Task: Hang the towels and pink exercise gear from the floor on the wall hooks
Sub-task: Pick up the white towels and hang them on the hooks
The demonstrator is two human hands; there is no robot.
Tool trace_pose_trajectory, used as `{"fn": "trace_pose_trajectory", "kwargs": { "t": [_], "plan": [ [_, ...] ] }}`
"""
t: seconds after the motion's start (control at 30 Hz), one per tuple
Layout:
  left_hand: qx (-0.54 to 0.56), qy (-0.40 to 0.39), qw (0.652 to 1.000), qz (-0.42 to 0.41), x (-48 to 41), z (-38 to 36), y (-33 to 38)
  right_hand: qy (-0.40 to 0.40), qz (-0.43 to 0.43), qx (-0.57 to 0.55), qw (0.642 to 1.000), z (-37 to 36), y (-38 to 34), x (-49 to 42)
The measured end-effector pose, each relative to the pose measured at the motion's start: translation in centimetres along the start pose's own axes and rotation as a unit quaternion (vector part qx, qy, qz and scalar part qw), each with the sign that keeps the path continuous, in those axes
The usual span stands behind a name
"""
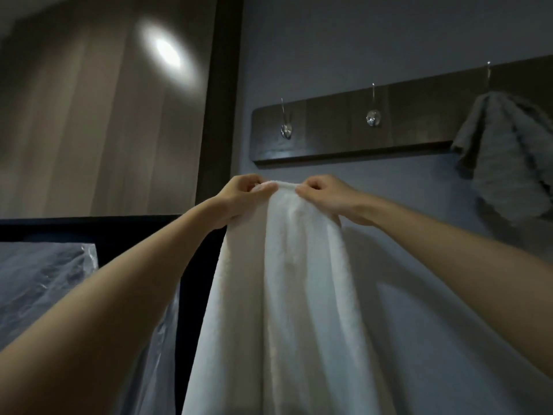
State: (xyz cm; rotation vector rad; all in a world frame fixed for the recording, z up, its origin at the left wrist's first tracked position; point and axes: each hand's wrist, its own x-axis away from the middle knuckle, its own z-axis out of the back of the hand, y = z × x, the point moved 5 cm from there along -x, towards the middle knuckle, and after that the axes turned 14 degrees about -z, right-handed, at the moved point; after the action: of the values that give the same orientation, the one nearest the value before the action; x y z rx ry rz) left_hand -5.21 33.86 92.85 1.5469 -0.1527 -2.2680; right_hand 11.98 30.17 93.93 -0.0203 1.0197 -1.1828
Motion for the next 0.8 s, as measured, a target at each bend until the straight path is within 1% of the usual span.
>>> {"fn": "trace_pose_trajectory", "kwargs": {
  "t": [0.1,0.27,0.33,0.5,0.6,0.8],
  "plan": [
    [0.004,0.019,1.0,-0.009,-3.0,0.8,-0.9,0.109,0.027,-0.028,0.993,1.1,-0.2,-3.3],
    [-0.003,0.007,0.999,-0.038,-7.9,1.7,-1.0,0.219,0.074,-0.064,0.971,3.0,-1.8,-6.6],
    [0.002,0.028,0.998,-0.062,-10.0,2.3,-1.0,0.238,0.087,-0.085,0.964,3.4,-2.7,-7.9],
    [0.047,0.126,0.984,-0.116,-14.9,3.2,-1.9,0.279,0.092,-0.129,0.947,4.4,-4.5,-11.9],
    [0.066,0.159,0.977,-0.124,-17.6,3.2,-2.9,0.307,0.088,-0.134,0.938,4.9,-4.9,-14.5],
    [0.076,0.193,0.972,-0.108,-21.8,2.7,-5.3,0.324,0.053,-0.112,0.938,5.0,-4.3,-19.0]
  ]
}}
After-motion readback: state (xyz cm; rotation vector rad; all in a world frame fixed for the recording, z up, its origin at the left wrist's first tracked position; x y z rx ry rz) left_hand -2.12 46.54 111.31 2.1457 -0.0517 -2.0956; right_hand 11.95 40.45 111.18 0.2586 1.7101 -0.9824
